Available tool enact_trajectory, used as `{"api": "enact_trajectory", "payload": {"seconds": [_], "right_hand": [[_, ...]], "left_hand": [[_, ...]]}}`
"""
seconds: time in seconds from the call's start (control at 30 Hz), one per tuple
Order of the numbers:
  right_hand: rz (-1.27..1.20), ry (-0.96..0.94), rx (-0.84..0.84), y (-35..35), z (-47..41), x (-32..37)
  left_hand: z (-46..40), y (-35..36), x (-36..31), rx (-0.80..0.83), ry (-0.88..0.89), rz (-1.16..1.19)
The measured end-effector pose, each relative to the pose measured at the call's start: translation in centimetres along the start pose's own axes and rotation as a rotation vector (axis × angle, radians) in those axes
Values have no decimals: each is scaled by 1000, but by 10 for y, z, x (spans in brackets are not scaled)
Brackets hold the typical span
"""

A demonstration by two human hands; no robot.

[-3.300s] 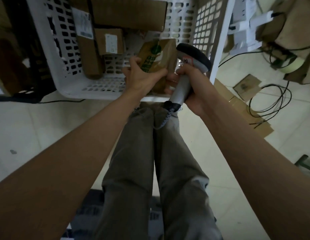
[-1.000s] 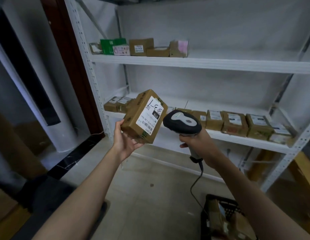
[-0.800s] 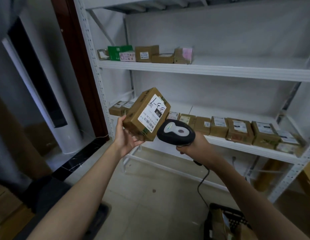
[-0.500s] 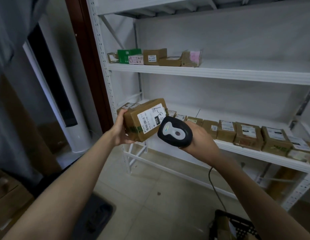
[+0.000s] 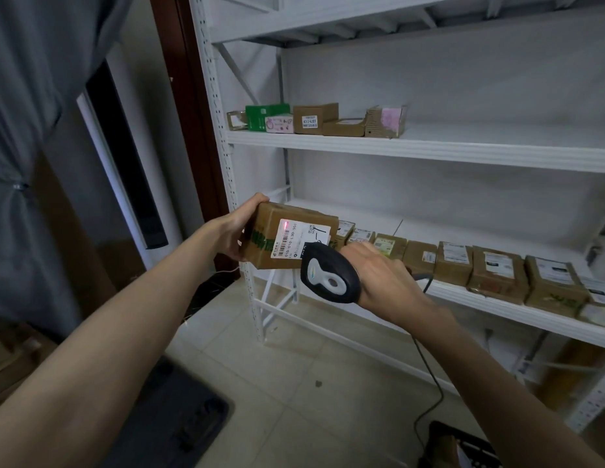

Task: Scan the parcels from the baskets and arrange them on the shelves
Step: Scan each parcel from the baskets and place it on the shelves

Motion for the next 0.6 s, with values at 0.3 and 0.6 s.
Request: {"api": "enact_trajectory", "payload": {"seconds": [0.3,0.6], "right_hand": [[-265,381,-192,-25,4,-53],[-895,1027,-395,-32,1,-144]], "left_hand": [[6,14,-15,-3,58,60],[28,88,-58,94,158,454]]}}
Point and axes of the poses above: each hand's wrist, its own z-axis away from the middle knuckle, its own y-axis out of the palm, x = y × z, the point moved 9 cm from there along -z, towards the middle knuckle, and after that the axes turned 15 degrees about -x, right-handed, at the moved point
